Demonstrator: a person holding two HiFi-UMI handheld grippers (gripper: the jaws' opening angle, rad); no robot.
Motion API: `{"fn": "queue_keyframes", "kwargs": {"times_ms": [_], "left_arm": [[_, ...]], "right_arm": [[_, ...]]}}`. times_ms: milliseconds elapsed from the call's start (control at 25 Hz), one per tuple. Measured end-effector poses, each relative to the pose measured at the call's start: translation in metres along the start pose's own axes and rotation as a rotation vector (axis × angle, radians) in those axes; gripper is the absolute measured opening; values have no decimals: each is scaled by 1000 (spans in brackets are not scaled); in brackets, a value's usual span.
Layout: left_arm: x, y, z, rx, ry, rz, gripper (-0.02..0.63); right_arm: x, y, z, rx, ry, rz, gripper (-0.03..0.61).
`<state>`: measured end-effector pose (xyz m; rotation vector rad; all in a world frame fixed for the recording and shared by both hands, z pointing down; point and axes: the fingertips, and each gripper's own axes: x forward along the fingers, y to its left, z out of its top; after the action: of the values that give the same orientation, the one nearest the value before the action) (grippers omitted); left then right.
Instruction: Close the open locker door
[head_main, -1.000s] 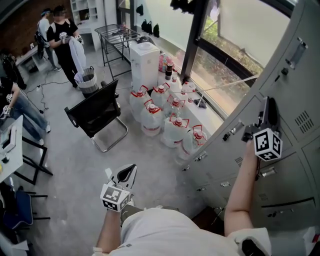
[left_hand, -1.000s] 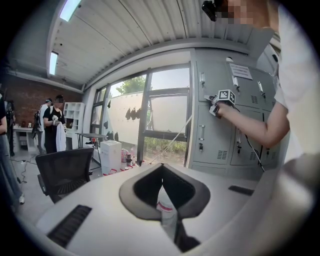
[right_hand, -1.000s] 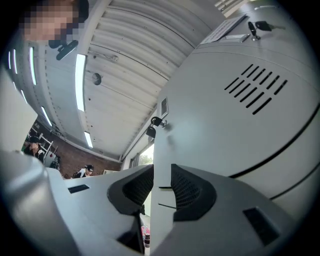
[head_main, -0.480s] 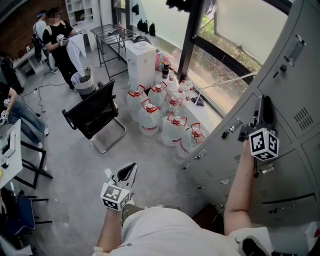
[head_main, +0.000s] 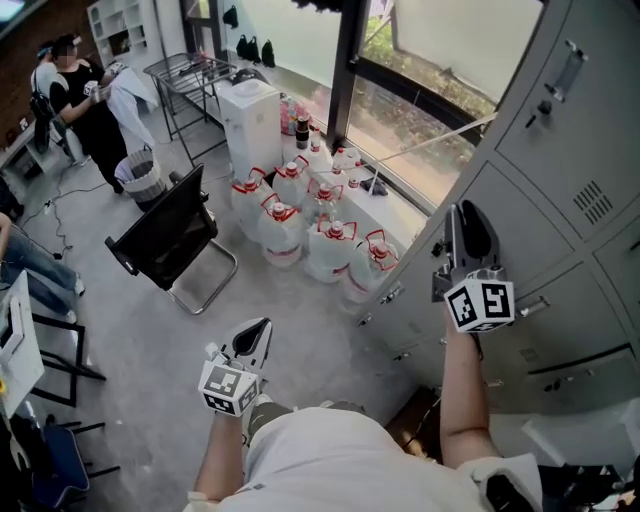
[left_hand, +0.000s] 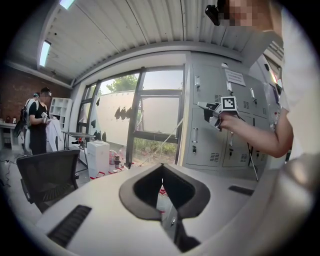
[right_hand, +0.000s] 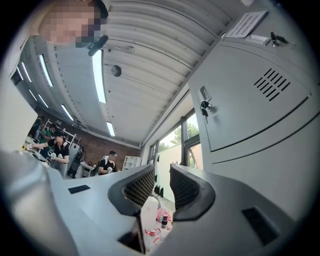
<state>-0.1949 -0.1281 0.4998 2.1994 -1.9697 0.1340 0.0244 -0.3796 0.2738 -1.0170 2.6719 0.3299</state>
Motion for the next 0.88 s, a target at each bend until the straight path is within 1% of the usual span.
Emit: {"fn": "queue_keyframes", "kwargs": {"times_ms": [240, 520, 720, 880], "left_arm": [[2, 5, 8, 23, -2, -74, 3], [7, 7, 16, 62, -6, -175, 3], [11, 0, 17, 87, -4, -255, 3], [17, -8, 22, 95, -32, -323, 3]], "right_arm": [[-24, 64, -36, 22, 64, 56, 83], [-54, 136, -76, 31, 166, 107, 81], [-78, 175, -98, 46, 227, 115, 78], [-95, 195, -111, 51, 261, 119, 77]]}}
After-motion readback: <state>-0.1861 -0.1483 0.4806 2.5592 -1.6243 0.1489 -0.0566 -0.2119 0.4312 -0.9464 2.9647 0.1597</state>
